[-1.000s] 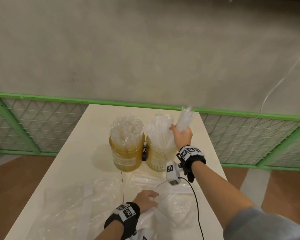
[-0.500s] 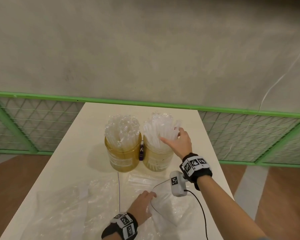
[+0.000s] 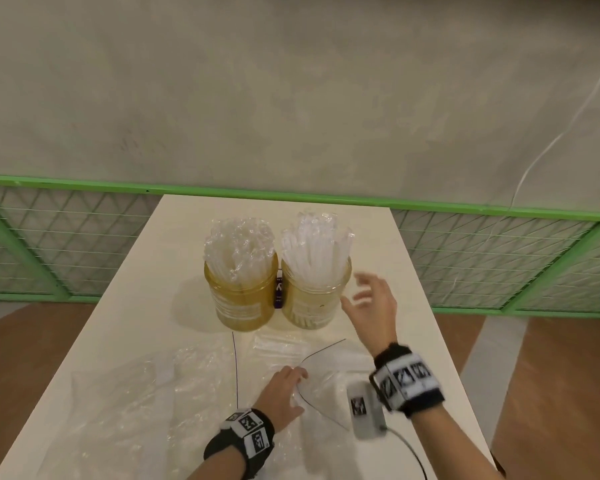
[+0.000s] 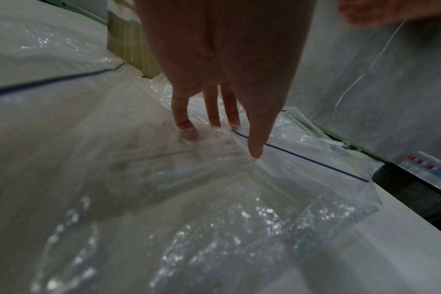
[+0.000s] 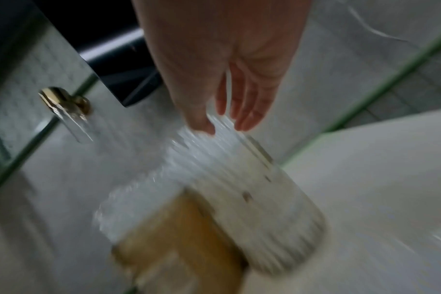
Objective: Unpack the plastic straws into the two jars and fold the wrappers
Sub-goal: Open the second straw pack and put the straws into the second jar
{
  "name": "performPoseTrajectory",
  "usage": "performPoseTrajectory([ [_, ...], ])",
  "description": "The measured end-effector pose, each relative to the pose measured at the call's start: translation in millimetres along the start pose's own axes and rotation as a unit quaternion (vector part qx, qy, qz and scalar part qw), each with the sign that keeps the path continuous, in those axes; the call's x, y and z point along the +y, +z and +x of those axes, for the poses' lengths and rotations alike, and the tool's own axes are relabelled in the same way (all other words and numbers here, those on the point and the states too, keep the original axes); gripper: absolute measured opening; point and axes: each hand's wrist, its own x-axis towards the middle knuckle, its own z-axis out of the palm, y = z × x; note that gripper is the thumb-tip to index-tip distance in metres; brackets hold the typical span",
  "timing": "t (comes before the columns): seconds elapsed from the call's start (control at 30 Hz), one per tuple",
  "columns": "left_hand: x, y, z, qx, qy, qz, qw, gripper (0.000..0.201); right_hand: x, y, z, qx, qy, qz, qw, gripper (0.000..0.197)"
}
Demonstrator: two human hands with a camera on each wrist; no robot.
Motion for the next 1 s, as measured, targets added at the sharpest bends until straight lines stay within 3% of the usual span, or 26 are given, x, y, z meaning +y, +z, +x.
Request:
performPoseTrajectory([
  [0.07, 0, 1, 0, -0.010, -0.011, 0.005, 1.000, 0.058, 28, 5, -44, -0.017, 0.066, -0.029, 0.997, 0.009],
  [0.17, 6, 4, 0, -0.013, -0.039, 0.019, 0.999, 0.064, 77, 28, -89, -0.166, 0.241, -0.115, 0.949, 0.035],
  [0.23, 11, 7, 0, -0.001, -0.054, 0.041, 0.998, 0.067, 93, 38, -103, -0.195, 0.306, -0.129, 0.923, 0.044],
  [0.33, 15, 10, 2, 0.006, -0.075, 0.051, 0.996, 0.074, 93, 43, -103, -0.157, 0.349, -0.076, 0.921, 0.042],
  [0.47, 18, 9, 6, -0.014, -0.061, 0.059, 0.996, 0.069, 78, 60, -96, -0.114, 0.409, 0.045, 0.904, 0.024],
  [0.7, 14, 4, 4, -0.027, -0.013, 0.006, 1.000, 0.061, 52, 74, -77, -0.106, 0.499, 0.171, 0.843, 0.017],
  [0.87, 8, 1, 5, -0.022, -0.006, -0.037, 0.999, 0.065, 43, 67, -68, -0.108, 0.530, 0.238, 0.807, 0.025],
  [1.0, 10, 1, 4, -0.011, -0.010, -0.041, 0.999, 0.064, 43, 73, -65, -0.037, 0.531, 0.289, 0.796, 0.039],
])
